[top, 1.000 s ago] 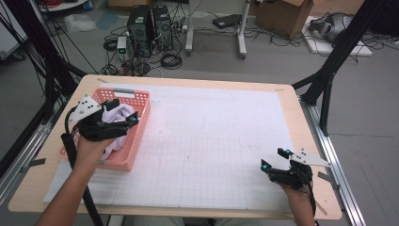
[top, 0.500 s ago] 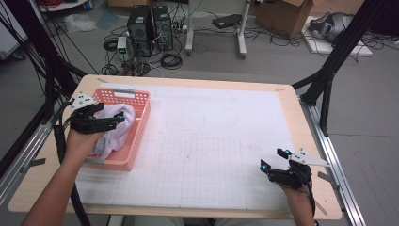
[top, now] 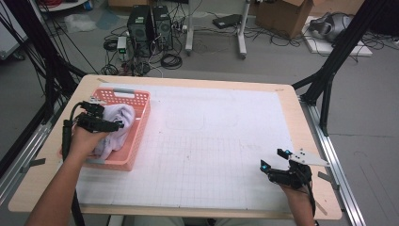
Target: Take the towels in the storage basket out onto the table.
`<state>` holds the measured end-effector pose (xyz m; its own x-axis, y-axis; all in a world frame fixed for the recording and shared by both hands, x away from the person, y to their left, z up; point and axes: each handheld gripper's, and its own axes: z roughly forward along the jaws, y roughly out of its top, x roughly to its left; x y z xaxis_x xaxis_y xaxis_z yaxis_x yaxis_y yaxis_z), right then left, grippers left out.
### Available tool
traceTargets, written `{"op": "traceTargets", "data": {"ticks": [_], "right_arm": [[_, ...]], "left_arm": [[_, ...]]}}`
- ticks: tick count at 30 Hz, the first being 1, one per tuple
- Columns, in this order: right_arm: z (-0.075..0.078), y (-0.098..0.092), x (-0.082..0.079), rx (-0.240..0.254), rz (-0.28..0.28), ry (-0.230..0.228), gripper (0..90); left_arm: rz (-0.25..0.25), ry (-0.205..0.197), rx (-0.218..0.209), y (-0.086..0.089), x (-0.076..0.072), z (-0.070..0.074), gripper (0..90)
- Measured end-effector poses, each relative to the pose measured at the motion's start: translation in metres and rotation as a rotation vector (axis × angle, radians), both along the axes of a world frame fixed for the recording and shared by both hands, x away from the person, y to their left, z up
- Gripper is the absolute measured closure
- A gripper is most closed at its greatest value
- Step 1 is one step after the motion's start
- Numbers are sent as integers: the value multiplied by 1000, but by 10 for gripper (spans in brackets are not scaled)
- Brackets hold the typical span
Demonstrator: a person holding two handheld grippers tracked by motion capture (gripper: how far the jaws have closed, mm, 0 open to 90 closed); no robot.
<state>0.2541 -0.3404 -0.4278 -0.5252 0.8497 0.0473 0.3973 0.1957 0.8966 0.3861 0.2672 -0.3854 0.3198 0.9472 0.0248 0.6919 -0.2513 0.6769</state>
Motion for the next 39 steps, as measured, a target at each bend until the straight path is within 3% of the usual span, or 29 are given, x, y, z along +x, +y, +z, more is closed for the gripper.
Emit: {"op": "traceTargets", "data": {"ticks": [5,12,18,22,27,31,33,36,39], "right_arm": [[0,1,0,-2,1,3,165],[-1,-1,0,-1,-2,8,165],[-1,0,-1,-2,-1,10,165],[-1,0,0,-4,-2,11,165],[-1,1,0,-6,1,14,165],[-1,-1,0,-3,-5,18,165],[-1,-1,0,-2,-7,15,165],[-1,-1,0,4,-12,17,165],[-1,-2,0,-1,-11,17,165]], "left_arm": [[1,93,20,1,9,-19,150],[-11,124,17,-1,14,-30,91],[-2,165,-17,-1,18,-41,43],[13,162,-31,0,18,-41,120],[15,155,-80,4,16,-36,356],[29,154,-111,8,15,-32,466],[28,140,-103,7,14,-31,503],[26,84,-69,5,11,-26,547],[20,45,-85,5,8,-23,552]]}}
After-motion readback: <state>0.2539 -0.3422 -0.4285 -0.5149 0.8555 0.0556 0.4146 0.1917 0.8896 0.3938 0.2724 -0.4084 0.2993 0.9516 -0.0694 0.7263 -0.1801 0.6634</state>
